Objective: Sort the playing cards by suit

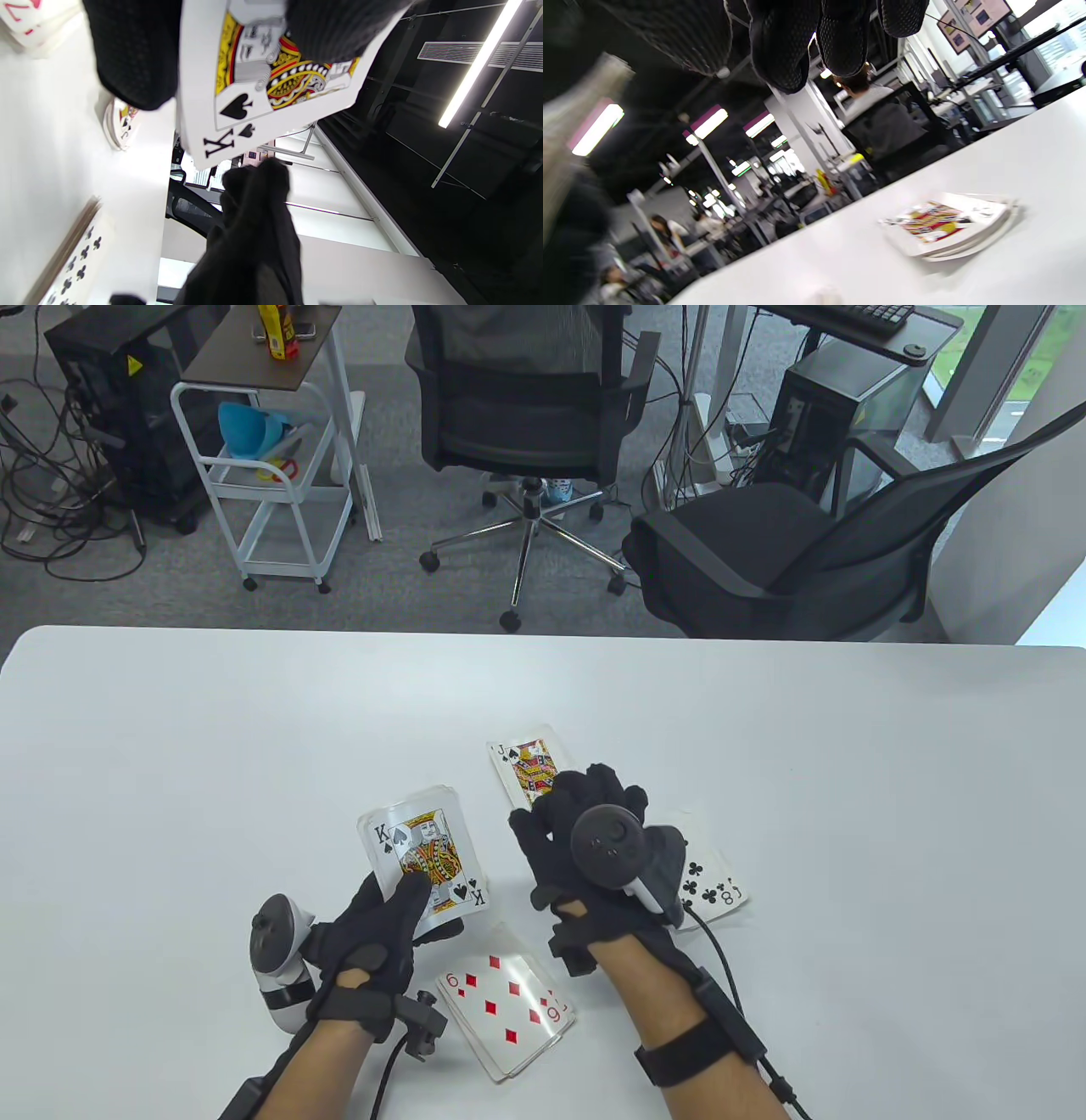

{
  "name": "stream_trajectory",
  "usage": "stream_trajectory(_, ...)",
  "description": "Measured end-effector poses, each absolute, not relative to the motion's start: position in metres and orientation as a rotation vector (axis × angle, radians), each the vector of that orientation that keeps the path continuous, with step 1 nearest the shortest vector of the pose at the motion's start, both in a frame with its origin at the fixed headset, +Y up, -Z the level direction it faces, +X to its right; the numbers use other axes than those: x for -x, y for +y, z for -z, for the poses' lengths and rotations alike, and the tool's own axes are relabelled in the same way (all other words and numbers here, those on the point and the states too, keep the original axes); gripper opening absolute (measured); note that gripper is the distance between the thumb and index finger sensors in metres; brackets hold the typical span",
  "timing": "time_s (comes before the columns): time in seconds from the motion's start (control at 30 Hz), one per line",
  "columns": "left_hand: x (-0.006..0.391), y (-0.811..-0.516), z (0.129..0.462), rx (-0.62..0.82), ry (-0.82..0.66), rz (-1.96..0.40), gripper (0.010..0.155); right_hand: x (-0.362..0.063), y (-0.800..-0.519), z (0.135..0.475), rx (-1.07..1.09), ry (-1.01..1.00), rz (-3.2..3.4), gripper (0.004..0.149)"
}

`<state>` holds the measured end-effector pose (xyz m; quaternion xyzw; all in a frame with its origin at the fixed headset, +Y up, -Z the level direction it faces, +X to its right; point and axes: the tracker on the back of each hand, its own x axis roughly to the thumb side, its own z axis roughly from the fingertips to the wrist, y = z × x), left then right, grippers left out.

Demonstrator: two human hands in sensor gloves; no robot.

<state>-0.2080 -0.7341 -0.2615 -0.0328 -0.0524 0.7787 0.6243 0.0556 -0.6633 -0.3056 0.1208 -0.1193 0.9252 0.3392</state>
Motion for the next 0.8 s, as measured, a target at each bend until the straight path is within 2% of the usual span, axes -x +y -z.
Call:
stream_trajectory(0.07, 0.205, -0.736, 0.261, 0.088, -0.123, -1.767, 0.051, -0.057, -0.670, 0.288, -0.337, -0.358, -2.348, 0.046)
stream_trajectory(0.23, 0.200, -0.740, 0.261, 0.115, -0.124, -1.734, 0.050, -0.053, -0.691, 0.273, -0.411, -0.425, -2.336, 0.048)
stream_trajectory(0.8, 0.187, -0.750, 0.261, 0.198, -0.155, -1.712, 0.052, -0.043, -0.712, 0.261, -0.472, -0.279, -2.415, 0.059)
